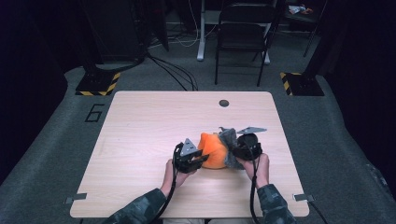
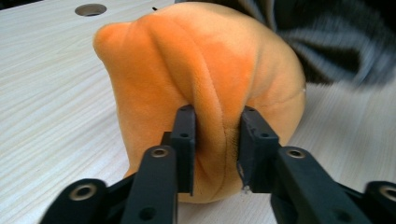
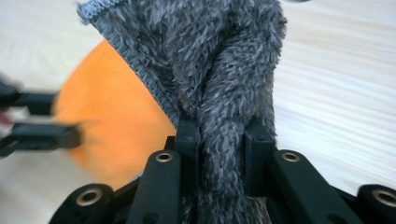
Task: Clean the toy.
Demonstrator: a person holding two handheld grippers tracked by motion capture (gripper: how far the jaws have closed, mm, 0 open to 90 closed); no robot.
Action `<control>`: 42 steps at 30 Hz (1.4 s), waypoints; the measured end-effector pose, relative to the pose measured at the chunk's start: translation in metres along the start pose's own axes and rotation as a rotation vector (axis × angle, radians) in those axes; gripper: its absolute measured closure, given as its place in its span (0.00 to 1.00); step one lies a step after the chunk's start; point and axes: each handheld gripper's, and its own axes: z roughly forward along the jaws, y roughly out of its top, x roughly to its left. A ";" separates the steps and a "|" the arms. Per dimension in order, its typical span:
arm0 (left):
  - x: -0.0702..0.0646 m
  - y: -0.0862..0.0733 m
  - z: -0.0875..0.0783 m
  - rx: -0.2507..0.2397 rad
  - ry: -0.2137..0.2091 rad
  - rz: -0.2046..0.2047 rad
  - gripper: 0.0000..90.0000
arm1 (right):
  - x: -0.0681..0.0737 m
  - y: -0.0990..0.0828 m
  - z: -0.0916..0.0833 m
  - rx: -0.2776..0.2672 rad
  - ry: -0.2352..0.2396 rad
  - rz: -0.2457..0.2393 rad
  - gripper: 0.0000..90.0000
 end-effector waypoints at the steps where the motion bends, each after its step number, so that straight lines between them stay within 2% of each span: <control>1: 0.000 0.000 -0.001 0.007 0.000 0.008 0.73 | 0.000 0.000 0.000 0.000 0.000 0.000 0.81; 2: -0.001 0.000 -0.002 0.004 0.002 -0.001 0.67 | 0.003 -0.002 0.004 0.006 -0.018 -0.018 0.81; 3: -0.003 0.001 -0.004 0.006 0.012 0.019 0.62 | 0.003 -0.003 0.007 0.003 -0.027 -0.030 0.81; 4: -0.005 0.002 -0.005 0.010 0.029 0.044 0.58 | 0.002 -0.005 0.008 0.006 -0.028 -0.021 0.81; 5: -0.008 0.002 -0.005 0.011 0.046 0.063 0.47 | -0.001 -0.005 0.007 0.007 -0.022 -0.010 0.81; 9: -0.014 -0.001 0.004 0.044 0.072 0.111 0.45 | -0.006 -0.007 0.008 -0.001 -0.004 0.011 0.81; 10: -0.014 -0.002 0.007 0.050 0.083 0.132 0.47 | -0.006 -0.008 0.008 0.000 0.004 0.017 0.80; 13: -0.013 -0.004 0.009 0.042 0.086 0.136 0.62 | -0.007 -0.009 0.011 -0.007 0.002 -0.003 0.79; 15: -0.012 -0.004 0.008 0.035 0.079 0.130 0.70 | -0.008 -0.011 0.012 -0.006 0.001 0.011 0.77; 20: -0.014 -0.002 0.005 0.026 0.075 0.133 0.78 | -0.008 -0.012 0.012 -0.015 -0.007 0.018 0.79; 22: -0.012 -0.001 0.004 0.022 0.071 0.116 0.79 | -0.008 -0.008 0.006 -0.034 -0.021 -0.010 0.81; 24: -0.010 0.000 0.003 0.016 0.072 0.104 0.79 | -0.008 -0.006 0.003 -0.048 -0.016 -0.002 0.81; 26: -0.008 0.001 0.002 0.011 0.061 0.083 0.79 | -0.004 0.002 -0.010 -0.103 0.004 -0.004 0.81; 27: -0.008 0.002 0.001 0.011 0.060 0.084 0.79 | -0.004 0.002 -0.010 -0.103 0.004 -0.004 0.81; 28: -0.009 0.002 0.001 0.011 0.058 0.085 0.78 | 0.005 0.008 -0.018 -0.131 0.028 -0.003 0.81; 29: -0.010 0.003 0.001 0.008 0.055 0.080 0.78 | 0.005 0.008 -0.018 -0.131 0.028 -0.003 0.81; 32: -0.015 0.005 0.000 0.002 0.045 0.081 0.79 | 0.022 0.015 -0.024 -0.160 0.074 -0.029 0.81; 33: -0.016 0.006 -0.001 0.004 0.040 0.091 0.79 | 0.029 0.016 -0.024 -0.156 0.083 -0.045 0.80; 34: -0.017 0.006 -0.001 0.006 0.034 0.086 0.79 | 0.039 0.015 -0.017 -0.130 0.095 -0.074 0.80; 36: -0.017 0.004 0.001 0.017 0.034 0.082 0.79 | 0.043 0.013 -0.012 -0.113 0.092 -0.084 0.80; 38: -0.015 0.001 0.003 0.029 0.030 0.082 0.78 | 0.045 0.009 -0.002 -0.093 0.062 -0.114 0.80; 42: -0.014 0.001 0.005 0.029 0.025 0.090 0.79 | 0.040 0.006 0.004 -0.077 0.045 -0.121 0.80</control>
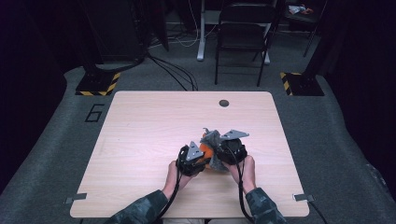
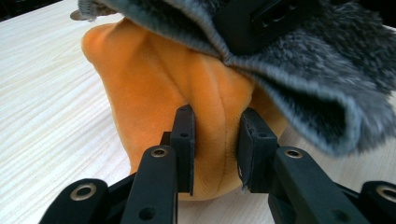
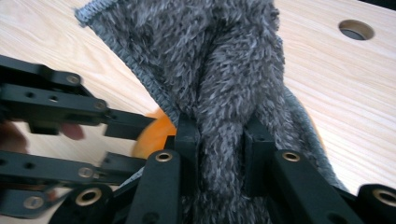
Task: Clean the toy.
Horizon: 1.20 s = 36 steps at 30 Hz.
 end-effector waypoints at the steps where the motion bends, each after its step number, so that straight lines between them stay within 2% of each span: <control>1: 0.000 0.000 0.000 0.000 -0.001 0.002 0.79 | -0.001 0.000 0.000 0.000 0.001 0.012 0.81; 2: 0.000 0.000 0.000 -0.001 -0.001 0.003 0.79 | -0.004 -0.001 0.000 0.005 -0.003 0.001 0.81; 3: 0.000 0.000 0.000 0.002 -0.004 0.006 0.78 | -0.004 -0.002 0.000 0.010 -0.008 0.017 0.81; 4: -0.001 0.000 0.000 0.001 -0.006 0.005 0.78 | -0.006 -0.003 0.000 0.013 -0.005 0.008 0.81; 13: 0.002 -0.001 0.001 -0.002 -0.008 0.001 0.79 | -0.019 -0.008 0.000 0.035 -0.031 0.036 0.81; 16: 0.002 -0.001 0.002 -0.009 -0.007 -0.009 0.79 | -0.029 -0.013 0.000 0.046 -0.043 0.068 0.81; 19: 0.003 -0.002 0.002 -0.009 -0.009 -0.014 0.79 | -0.033 -0.016 0.001 0.057 -0.051 0.091 0.80; 24: 0.004 -0.002 0.002 -0.010 -0.008 -0.014 0.79 | -0.045 -0.022 0.003 0.070 -0.070 0.115 0.80; 29: 0.005 -0.003 0.002 -0.012 -0.011 -0.018 0.79 | -0.059 -0.033 0.007 0.108 -0.095 0.174 0.80; 32: 0.006 -0.003 0.002 -0.010 -0.012 -0.022 0.79 | -0.063 -0.037 0.011 0.134 -0.117 0.179 0.80; 34: 0.008 -0.003 0.002 -0.010 -0.010 -0.021 0.79 | -0.068 -0.043 0.015 0.151 -0.119 0.200 0.80; 36: 0.010 -0.004 0.002 -0.007 -0.003 -0.028 0.79 | -0.071 -0.048 0.020 0.183 -0.137 0.196 0.80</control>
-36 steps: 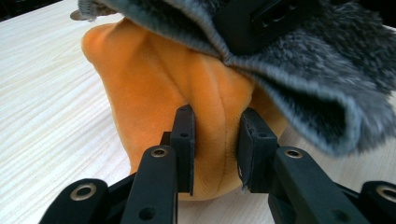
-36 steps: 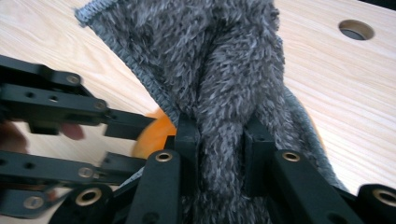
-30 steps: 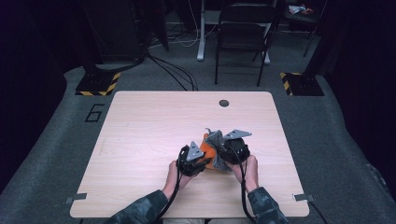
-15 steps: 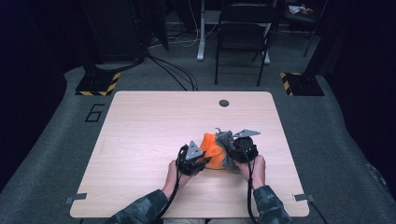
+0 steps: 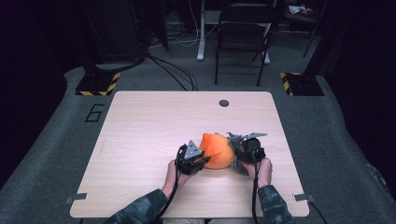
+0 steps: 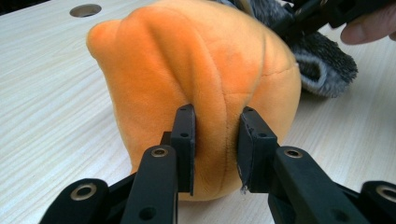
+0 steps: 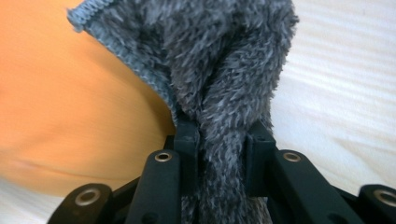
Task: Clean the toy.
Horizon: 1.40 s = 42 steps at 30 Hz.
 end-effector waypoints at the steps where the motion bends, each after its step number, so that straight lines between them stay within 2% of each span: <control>1: 0.002 -0.001 0.000 0.000 -0.006 -0.013 0.79 | -0.001 -0.002 0.004 0.014 0.007 0.007 0.80; 4: 0.005 -0.002 -0.001 -0.002 -0.012 -0.044 0.79 | 0.001 -0.004 0.010 0.026 0.013 0.007 0.79; 5: 0.006 -0.002 -0.001 -0.003 -0.010 -0.044 0.79 | 0.001 -0.003 0.009 0.029 0.008 -0.006 0.79; 7: 0.006 -0.002 -0.001 -0.005 -0.009 -0.057 0.79 | 0.000 -0.001 0.005 0.020 0.002 0.007 0.79; 8: 0.008 -0.002 -0.001 -0.004 -0.010 -0.055 0.79 | -0.004 0.000 0.002 0.006 -0.006 0.002 0.79; 10: 0.008 -0.002 -0.002 -0.002 -0.012 -0.056 0.78 | -0.008 0.003 -0.009 -0.042 -0.008 0.032 0.79; 12: 0.009 -0.002 -0.001 -0.007 -0.006 -0.060 0.78 | -0.009 0.008 -0.023 -0.099 0.014 0.058 0.79; 13: 0.009 -0.002 -0.001 -0.008 -0.006 -0.061 0.78 | -0.008 0.011 -0.030 -0.131 0.029 0.055 0.79; 15: 0.009 -0.002 -0.001 -0.006 -0.005 -0.061 0.77 | 0.001 0.016 -0.039 -0.160 0.071 0.026 0.79; 16: 0.010 -0.002 -0.002 -0.004 -0.004 -0.060 0.77 | 0.008 0.018 -0.041 -0.160 0.095 0.005 0.79; 17: 0.010 -0.002 -0.002 -0.004 -0.001 -0.060 0.76 | 0.017 0.020 -0.039 -0.139 0.119 -0.036 0.79; 18: 0.010 -0.002 -0.002 -0.001 0.004 -0.056 0.75 | 0.023 0.020 -0.037 -0.122 0.120 -0.065 0.79; 20: 0.010 -0.001 -0.004 -0.001 0.011 -0.067 0.67 | 0.036 0.019 -0.030 -0.109 0.082 -0.080 0.80; 21: 0.008 0.000 -0.005 -0.003 0.026 -0.054 0.62 | 0.036 0.018 -0.028 -0.108 0.078 -0.090 0.80; 25: -0.003 0.004 -0.007 0.020 0.076 0.034 0.47 | 0.028 0.016 -0.026 -0.113 0.089 -0.062 0.80; 26: -0.003 0.003 -0.004 0.022 0.077 0.025 0.47 | 0.027 0.015 -0.025 -0.113 0.089 -0.057 0.80; 28: -0.002 0.000 0.000 0.025 0.071 0.021 0.50 | 0.024 0.014 -0.024 -0.110 0.093 -0.038 0.79; 30: -0.002 -0.001 0.001 0.012 0.074 0.026 0.61 | 0.022 0.014 -0.023 -0.118 0.095 -0.060 0.79; 32: -0.002 -0.001 0.000 0.003 0.070 0.026 0.70 | 0.023 0.016 -0.024 -0.118 0.097 -0.042 0.79; 34: 0.000 -0.001 -0.001 0.000 0.067 0.025 0.77 | 0.024 0.018 -0.029 -0.133 0.089 -0.038 0.79; 36: 0.001 0.001 -0.002 -0.006 0.052 0.006 0.81 | 0.025 0.021 -0.037 -0.162 0.083 -0.046 0.79; 39: -0.001 0.004 -0.004 -0.010 0.044 -0.004 0.83 | 0.035 0.027 -0.050 -0.210 0.103 -0.065 0.79; 42: -0.004 0.007 -0.007 -0.007 0.033 -0.002 0.83 | 0.055 0.032 -0.060 -0.240 0.125 -0.096 0.79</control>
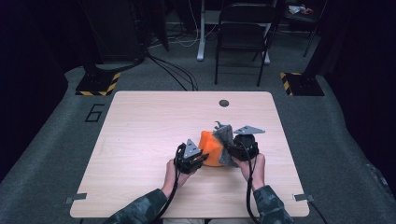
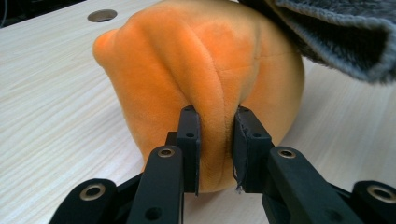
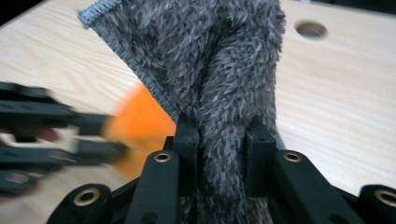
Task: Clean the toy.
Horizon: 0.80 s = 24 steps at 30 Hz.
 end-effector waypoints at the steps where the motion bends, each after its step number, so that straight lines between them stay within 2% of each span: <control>1: -0.001 0.000 0.000 -0.004 -0.010 -0.017 0.83 | 0.006 0.002 0.000 -0.004 0.013 -0.013 0.79; 4: -0.002 0.001 -0.001 -0.004 -0.016 -0.010 0.83 | 0.022 0.002 0.004 0.007 0.027 -0.057 0.79; 6: -0.002 0.000 0.000 0.003 -0.022 -0.014 0.83 | 0.025 -0.003 0.013 0.028 0.031 -0.056 0.79; 11: -0.002 -0.003 0.004 0.013 -0.031 -0.009 0.83 | 0.019 -0.012 0.026 0.060 -0.005 -0.075 0.80; 12: -0.001 -0.004 0.005 0.010 -0.031 -0.008 0.83 | 0.017 -0.013 0.027 0.060 -0.001 -0.061 0.80; 14: -0.001 -0.004 0.005 0.012 -0.037 -0.002 0.83 | 0.014 -0.014 0.027 0.067 -0.007 -0.076 0.80; 15: -0.001 -0.004 0.006 0.013 -0.039 -0.002 0.83 | 0.014 -0.014 0.027 0.066 -0.012 -0.062 0.80; 17: -0.001 -0.005 0.006 0.011 -0.037 -0.001 0.83 | 0.011 -0.014 0.027 0.074 -0.012 -0.079 0.80; 19: 0.000 -0.005 0.006 0.010 -0.040 -0.001 0.83 | 0.010 -0.015 0.027 0.077 -0.018 -0.061 0.80; 22: 0.000 -0.005 0.007 0.005 -0.038 -0.003 0.83 | 0.006 -0.016 0.027 0.081 -0.022 -0.072 0.80; 24: 0.000 -0.005 0.007 0.007 -0.042 -0.001 0.83 | 0.003 -0.016 0.028 0.085 -0.030 -0.057 0.80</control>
